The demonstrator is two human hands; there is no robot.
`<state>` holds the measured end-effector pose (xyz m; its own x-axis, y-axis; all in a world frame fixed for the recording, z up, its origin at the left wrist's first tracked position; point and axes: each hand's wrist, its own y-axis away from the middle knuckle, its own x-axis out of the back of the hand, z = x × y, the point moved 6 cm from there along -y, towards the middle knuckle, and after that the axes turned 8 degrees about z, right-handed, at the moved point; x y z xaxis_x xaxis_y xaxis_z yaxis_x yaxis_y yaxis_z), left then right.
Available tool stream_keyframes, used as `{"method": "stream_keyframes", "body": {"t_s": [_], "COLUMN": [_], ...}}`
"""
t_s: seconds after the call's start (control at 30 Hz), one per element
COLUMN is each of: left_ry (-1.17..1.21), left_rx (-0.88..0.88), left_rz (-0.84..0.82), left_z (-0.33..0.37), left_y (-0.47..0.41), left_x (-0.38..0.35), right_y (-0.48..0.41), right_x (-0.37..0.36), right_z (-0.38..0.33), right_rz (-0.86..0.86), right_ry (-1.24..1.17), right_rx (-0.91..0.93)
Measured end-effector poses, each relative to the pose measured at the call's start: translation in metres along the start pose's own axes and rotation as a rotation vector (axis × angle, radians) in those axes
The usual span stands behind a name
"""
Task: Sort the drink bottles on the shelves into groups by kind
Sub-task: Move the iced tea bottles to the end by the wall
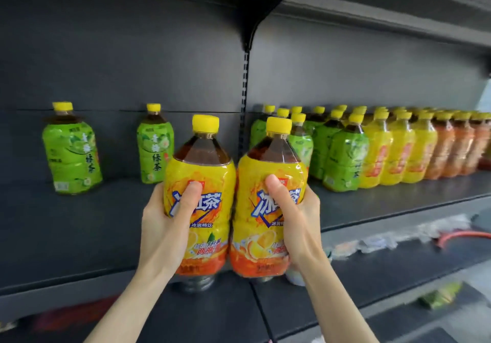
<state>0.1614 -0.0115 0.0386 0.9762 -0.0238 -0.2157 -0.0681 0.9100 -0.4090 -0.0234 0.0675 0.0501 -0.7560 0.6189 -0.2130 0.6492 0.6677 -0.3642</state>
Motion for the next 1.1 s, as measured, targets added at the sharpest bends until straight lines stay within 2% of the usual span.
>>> {"method": "stream_keyframes", "body": {"t_s": [0.2, 0.37, 0.67, 0.9, 1.1], "left_ry": [0.095, 0.141, 0.180, 0.247, 0.265], "left_rx": [0.086, 0.132, 0.089, 0.098, 0.137], "left_rz": [-0.172, -0.304, -0.427, -0.506, -0.593], "left_z": [-0.011, -0.008, -0.011, -0.040, -0.070], "left_y": [0.097, 0.146, 0.155, 0.144, 0.149], "left_x": [-0.132, -0.226, -0.380, -0.508, -0.633], "right_y": [0.008, 0.002, -0.069, -0.159, -0.224], "right_x": [0.168, 0.273, 0.391, 0.471, 0.561], "right_z": [-0.030, -0.047, -0.069, -0.059, -0.051], "right_rz": [0.174, 0.336, 0.472, 0.525, 0.653], "right_ry": [0.124, 0.193, 0.225, 0.266, 0.330], "right_rx": [0.022, 0.033, 0.148, 0.177, 0.207]}}
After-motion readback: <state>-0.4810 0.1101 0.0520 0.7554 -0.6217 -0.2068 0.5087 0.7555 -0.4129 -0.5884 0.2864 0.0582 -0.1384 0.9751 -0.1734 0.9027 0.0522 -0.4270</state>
